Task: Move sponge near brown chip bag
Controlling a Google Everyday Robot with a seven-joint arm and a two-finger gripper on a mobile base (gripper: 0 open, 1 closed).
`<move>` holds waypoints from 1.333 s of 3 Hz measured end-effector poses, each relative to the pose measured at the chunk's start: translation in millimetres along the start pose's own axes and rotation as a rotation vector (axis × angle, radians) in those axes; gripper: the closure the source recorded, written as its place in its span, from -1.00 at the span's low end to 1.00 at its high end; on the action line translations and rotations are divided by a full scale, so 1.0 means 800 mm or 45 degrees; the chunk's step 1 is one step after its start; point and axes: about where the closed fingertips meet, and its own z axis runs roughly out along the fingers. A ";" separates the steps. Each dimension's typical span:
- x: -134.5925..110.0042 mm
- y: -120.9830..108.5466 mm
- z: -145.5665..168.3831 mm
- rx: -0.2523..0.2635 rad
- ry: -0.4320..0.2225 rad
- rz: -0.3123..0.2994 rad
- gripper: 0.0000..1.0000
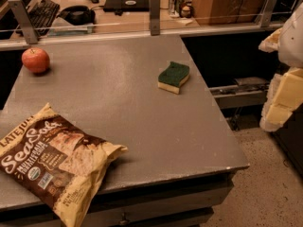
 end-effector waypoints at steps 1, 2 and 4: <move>-0.002 -0.002 -0.001 0.011 -0.009 -0.006 -1.00; -0.016 -0.028 0.025 -0.011 -0.067 -0.058 -1.00; -0.074 -0.120 0.113 -0.079 -0.251 -0.104 -1.00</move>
Offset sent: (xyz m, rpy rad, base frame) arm 0.0779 0.0217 -0.0351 0.0995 0.0018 0.1550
